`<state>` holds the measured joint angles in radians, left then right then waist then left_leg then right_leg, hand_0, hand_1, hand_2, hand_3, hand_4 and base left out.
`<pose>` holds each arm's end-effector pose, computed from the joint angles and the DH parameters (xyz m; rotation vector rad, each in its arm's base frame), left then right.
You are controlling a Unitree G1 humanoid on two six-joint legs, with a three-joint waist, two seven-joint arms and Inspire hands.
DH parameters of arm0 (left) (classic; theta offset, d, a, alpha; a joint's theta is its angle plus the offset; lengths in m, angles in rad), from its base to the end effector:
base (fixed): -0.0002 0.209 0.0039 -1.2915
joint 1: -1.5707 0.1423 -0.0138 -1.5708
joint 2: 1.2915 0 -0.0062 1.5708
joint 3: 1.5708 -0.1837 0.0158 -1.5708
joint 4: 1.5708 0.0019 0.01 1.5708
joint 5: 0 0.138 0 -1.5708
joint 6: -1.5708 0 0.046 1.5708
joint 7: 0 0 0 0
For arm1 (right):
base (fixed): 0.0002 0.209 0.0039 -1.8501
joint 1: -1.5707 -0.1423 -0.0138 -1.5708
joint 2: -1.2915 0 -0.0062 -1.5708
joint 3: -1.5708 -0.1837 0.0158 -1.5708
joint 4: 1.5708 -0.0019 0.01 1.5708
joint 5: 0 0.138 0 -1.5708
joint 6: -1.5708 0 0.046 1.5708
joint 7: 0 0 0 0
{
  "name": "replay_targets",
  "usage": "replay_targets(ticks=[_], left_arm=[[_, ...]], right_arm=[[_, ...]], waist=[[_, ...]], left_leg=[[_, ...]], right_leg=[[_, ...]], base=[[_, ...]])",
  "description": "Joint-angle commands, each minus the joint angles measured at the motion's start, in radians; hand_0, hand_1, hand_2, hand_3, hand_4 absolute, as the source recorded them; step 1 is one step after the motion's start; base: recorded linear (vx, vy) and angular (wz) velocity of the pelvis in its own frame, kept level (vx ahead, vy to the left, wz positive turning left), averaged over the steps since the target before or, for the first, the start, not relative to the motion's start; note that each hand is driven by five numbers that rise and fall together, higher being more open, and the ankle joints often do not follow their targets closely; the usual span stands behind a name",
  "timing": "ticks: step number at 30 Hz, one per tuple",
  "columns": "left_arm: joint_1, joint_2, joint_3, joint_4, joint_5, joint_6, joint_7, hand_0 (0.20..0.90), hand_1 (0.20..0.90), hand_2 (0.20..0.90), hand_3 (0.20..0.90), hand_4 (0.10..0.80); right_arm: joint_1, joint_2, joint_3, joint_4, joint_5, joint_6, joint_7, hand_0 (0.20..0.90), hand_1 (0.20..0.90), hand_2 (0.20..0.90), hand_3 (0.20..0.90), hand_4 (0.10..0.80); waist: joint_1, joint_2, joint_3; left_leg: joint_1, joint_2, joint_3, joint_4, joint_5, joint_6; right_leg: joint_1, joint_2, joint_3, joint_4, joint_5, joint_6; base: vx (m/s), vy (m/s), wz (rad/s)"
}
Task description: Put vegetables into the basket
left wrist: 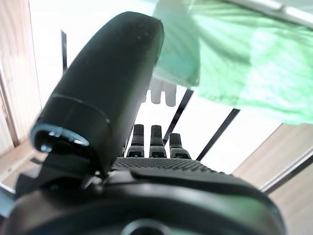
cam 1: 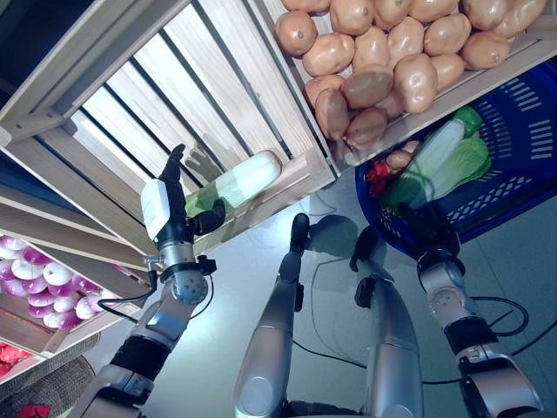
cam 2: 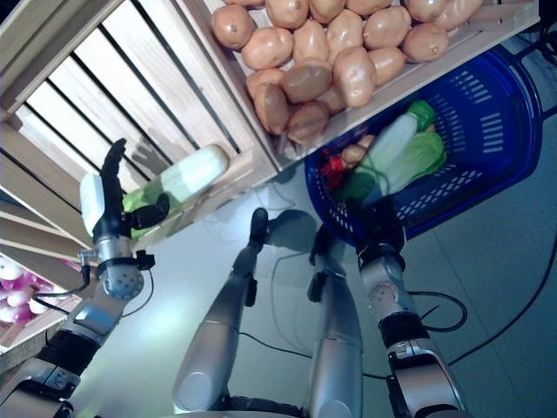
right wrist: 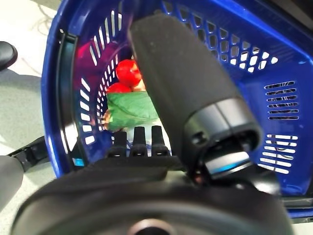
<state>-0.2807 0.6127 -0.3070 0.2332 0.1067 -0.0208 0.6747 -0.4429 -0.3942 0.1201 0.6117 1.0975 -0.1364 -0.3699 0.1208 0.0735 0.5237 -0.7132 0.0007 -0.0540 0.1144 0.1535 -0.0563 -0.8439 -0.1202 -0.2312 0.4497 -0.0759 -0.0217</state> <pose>0.2509 0.2177 0.0723 0.7408 -0.2562 0.4189 0.2818 -0.2212 0.0555 0.6368 0.1563 -0.4781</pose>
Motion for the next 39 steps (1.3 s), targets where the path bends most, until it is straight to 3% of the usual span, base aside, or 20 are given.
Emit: replay_targets(ticks=[1, 13, 19, 29, 36, 39], left_arm=[[0.003, 0.057, 0.020, -0.095, 0.051, 0.026, -0.056, 0.900, 0.900, 0.900, 0.900, 0.800], [-0.114, 0.131, -0.095, -0.100, 0.044, 0.058, -0.178, 0.900, 0.900, 0.900, 0.900, 0.800], [-0.160, 0.129, -0.124, -0.080, 0.033, 0.066, -0.143, 0.900, 0.900, 0.900, 0.900, 0.800], [-0.255, 0.052, -0.173, 0.034, -0.008, 0.143, -0.084, 0.900, 0.900, 0.900, 0.900, 0.800], [-0.304, -0.030, -0.190, 0.229, -0.123, 0.256, 0.040, 0.900, 0.900, 0.900, 0.900, 0.800], [-0.301, -0.050, -0.176, 0.264, -0.129, 0.265, 0.096, 0.900, 0.900, 0.900, 0.900, 0.800]], right_arm=[[0.062, -0.065, -0.039, -0.085, -0.054, -0.033, 0.014, 0.900, 0.900, 0.900, 0.900, 0.800], [0.035, -0.097, -0.013, -0.049, -0.031, -0.023, 0.035, 0.900, 0.900, 0.900, 0.900, 0.800], [0.025, -0.097, 0.010, -0.050, -0.026, -0.023, 0.027, 0.900, 0.900, 0.900, 0.900, 0.800], [-0.016, -0.069, 0.046, -0.039, -0.028, -0.013, 0.008, 0.900, 0.900, 0.900, 0.900, 0.800], [-0.049, -0.055, 0.074, -0.033, -0.033, -0.001, -0.011, 0.900, 0.900, 0.900, 0.900, 0.800], [-0.050, -0.054, 0.077, -0.028, -0.028, -0.005, -0.009, 0.900, 0.900, 0.900, 0.900, 0.800]], waist=[[-0.032, 0.032, -0.004], [-0.054, 0.032, -0.004], [-0.065, 0.024, -0.004], [-0.081, 0.001, -0.004], [-0.100, -0.022, -0.004], [-0.101, -0.025, -0.004]], left_leg=[[-0.051, -0.064, 0.040, 0.066, 0.007, 0.032], [-0.046, -0.056, 0.056, 0.058, 0.012, 0.029], [-0.048, -0.053, 0.060, 0.059, 0.012, 0.030], [-0.052, -0.046, 0.062, 0.067, 0.010, 0.028], [-0.052, -0.039, 0.066, 0.067, 0.014, 0.024], [-0.051, -0.037, 0.065, 0.069, 0.011, 0.023]], right_leg=[[0.107, 0.007, 0.001, -0.190, 0.164, 0.074], [0.108, 0.011, 0.013, -0.199, 0.174, 0.079], [0.104, 0.017, 0.021, -0.200, 0.176, 0.078], [0.096, 0.025, 0.032, -0.189, 0.178, 0.080], [0.094, 0.038, 0.044, -0.189, 0.182, 0.080], [0.094, 0.038, 0.044, -0.187, 0.179, 0.080]], base=[[0.000, 0.000, 0.00], [0.000, 0.000, 0.00], [0.000, 0.000, 0.00], [0.000, 0.000, 0.00], [0.004, -0.004, -0.05], [0.004, -0.009, -0.04]])
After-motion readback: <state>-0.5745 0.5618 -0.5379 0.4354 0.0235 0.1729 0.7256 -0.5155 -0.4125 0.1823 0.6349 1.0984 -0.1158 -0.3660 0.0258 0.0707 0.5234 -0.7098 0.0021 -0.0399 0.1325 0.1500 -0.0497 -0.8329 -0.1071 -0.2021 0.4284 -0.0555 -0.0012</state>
